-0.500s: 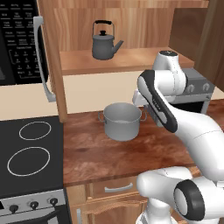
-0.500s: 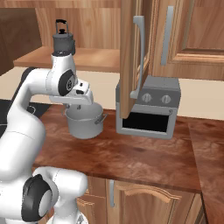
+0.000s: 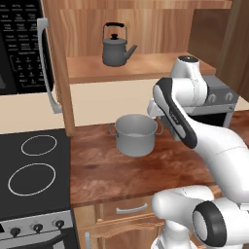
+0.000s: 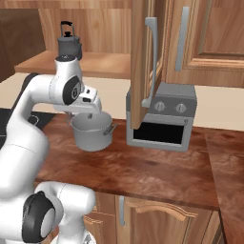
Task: Pick the kettle from the cabinet and place it on a stove burner. Then pick the pot from the counter and place it on another stove burner. Finally, turn both burners on.
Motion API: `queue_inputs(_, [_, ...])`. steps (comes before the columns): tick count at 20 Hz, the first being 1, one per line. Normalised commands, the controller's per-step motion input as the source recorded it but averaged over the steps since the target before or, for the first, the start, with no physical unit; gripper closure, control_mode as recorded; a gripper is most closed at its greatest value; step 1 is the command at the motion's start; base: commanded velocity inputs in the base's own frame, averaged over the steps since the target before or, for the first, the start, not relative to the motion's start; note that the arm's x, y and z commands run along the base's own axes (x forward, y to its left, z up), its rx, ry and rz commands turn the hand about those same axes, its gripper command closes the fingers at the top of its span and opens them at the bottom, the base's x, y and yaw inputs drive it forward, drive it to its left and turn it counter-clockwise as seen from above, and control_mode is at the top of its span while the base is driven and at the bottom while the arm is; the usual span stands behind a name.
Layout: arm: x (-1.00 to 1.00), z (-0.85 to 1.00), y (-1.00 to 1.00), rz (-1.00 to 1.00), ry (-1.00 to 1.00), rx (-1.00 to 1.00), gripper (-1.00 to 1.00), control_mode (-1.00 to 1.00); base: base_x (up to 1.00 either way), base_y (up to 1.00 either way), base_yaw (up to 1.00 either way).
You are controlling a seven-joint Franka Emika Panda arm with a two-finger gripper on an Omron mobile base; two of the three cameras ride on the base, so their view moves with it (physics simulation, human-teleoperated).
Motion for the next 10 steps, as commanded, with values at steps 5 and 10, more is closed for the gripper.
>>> queue_inputs(5, [-0.14, 0.12, 0.0, 0.0, -0.25, 0.0, -1.0, -1.0, 0.0, 0.0, 0.0])
queue_inputs(10, [-0.1, 0.23, 0.0, 0.0, -0.27, 0.0, -1.0, -1.0, 0.0, 0.0, 0.0])
